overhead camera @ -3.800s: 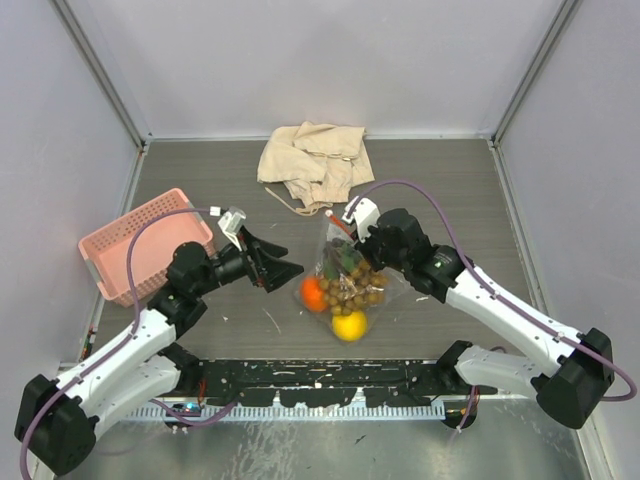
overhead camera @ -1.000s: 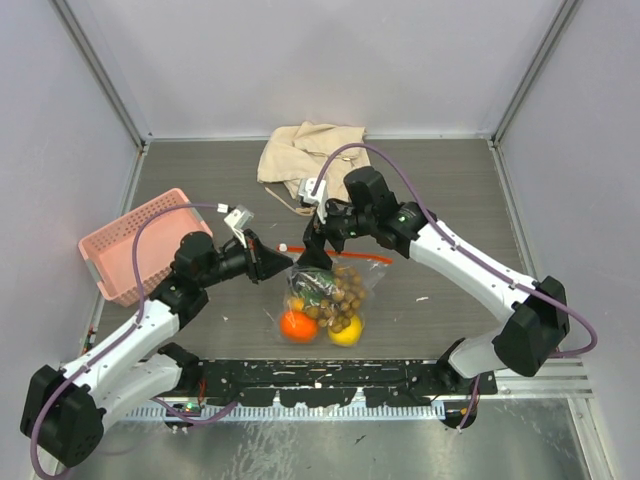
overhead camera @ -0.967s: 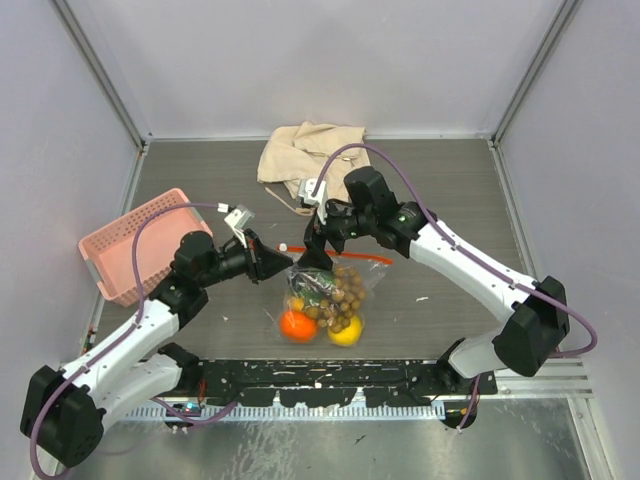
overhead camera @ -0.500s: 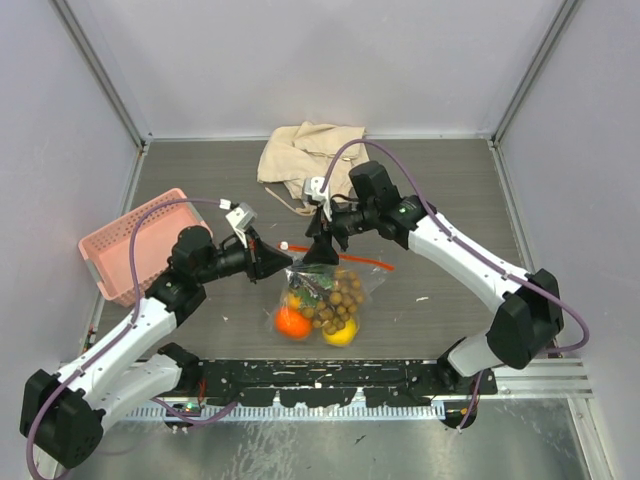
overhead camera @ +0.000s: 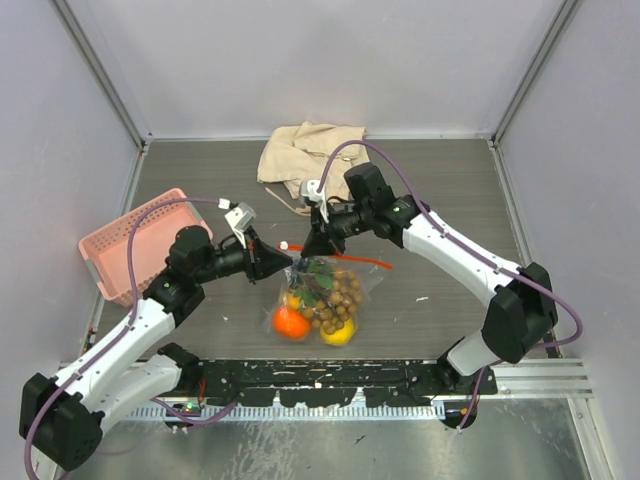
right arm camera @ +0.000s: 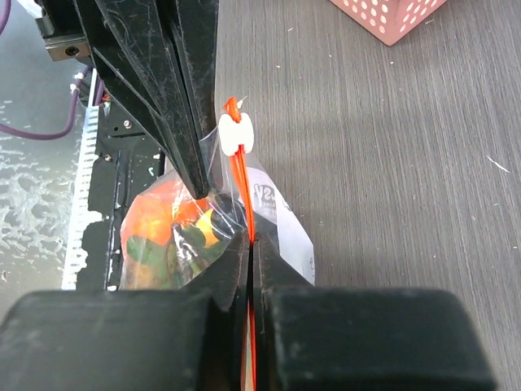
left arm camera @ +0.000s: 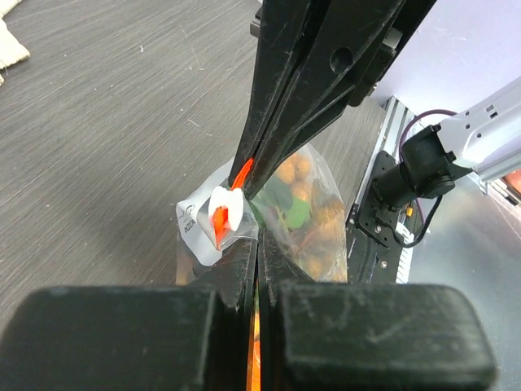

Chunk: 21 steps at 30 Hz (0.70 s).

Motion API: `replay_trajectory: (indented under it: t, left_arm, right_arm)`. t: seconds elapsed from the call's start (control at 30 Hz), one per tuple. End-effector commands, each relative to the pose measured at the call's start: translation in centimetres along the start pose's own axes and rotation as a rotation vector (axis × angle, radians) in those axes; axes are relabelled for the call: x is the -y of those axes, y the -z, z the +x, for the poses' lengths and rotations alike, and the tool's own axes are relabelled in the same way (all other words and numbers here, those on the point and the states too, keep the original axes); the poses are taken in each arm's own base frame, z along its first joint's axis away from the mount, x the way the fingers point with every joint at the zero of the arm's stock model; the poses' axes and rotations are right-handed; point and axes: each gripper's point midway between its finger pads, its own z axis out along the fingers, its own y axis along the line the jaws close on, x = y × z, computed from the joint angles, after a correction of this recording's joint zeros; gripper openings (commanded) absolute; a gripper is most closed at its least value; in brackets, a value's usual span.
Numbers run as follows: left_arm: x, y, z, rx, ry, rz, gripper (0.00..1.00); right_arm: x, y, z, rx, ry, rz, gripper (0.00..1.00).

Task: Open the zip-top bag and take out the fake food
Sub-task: Pick up the zipper food storage bag at the center of the board.

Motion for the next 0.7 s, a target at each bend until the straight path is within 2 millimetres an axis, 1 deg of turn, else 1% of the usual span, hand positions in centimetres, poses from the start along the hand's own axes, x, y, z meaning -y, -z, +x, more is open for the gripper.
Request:
replay_trajectory:
  t: [0.0,0.07,0.17,0.23,0.27,0.3,0.33,0.4,0.43,0.47,0.57,0.67]
  left_arm:
    - [2.1,0.5,-4.3,0.112,-0.055,0.032,0.02]
    - [2.0,0.8,-4.6,0.127,-0.048,0.016,0.16]
    - [2.0,1.4,-4.7,0.156,-0.042,-0.010,0.34]
    - [2.0,2.0,-4.6,0.184,-0.044,-0.023,0.41]
    - [2.1,2.3,-4.7,0.208,-0.053,-0.024,0.47]
    - [2.2,2.6,-4.7,0.231,-0.058,-0.024,0.55]
    - [2.3,2.9,-4.8,0.258,-0.062,-0.026,0.66]
    - [2.4,3.5,-5.0,0.308,-0.056,-0.034,0.92]
    - [2.5,3.8,-5.1,0.328,-0.051,-0.030,1.00]
    - [2.9,4.0,-5.2,0.340,-0.052,-0.014,0.98]
    - [4.2,4.2,-5.0,0.314,-0.046,0.040,0.98]
    - [5.0,4.1,-4.7,0.284,-0.087,0.083,0.98]
  right_arm:
    - [-0.9,1.4,-3.2,0.079,0.086,0.016,0.02]
    - [-1.1,1.8,-3.6,0.089,0.100,0.030,0.01]
    - [-1.4,2.5,-4.3,0.101,0.118,0.056,0.01]
    - [-1.4,3.1,-4.5,0.102,0.128,0.084,0.01]
    - [-1.5,3.4,-4.6,0.101,0.133,0.097,0.01]
    - [-1.5,3.7,-4.7,0.102,0.139,0.112,0.01]
    - [-1.5,3.9,-4.7,0.103,0.141,0.127,0.01]
    - [-1.5,4.3,-4.7,0.107,0.138,0.152,0.01]
    - [-1.6,4.5,-4.8,0.113,0.139,0.159,0.01]
    - [-1.6,4.6,-4.7,0.117,0.136,0.170,0.01]
    - [-1.9,5.3,-5.4,0.142,0.154,0.194,0.01]
    - [-2.0,5.5,-6.0,0.151,0.173,0.195,0.01]
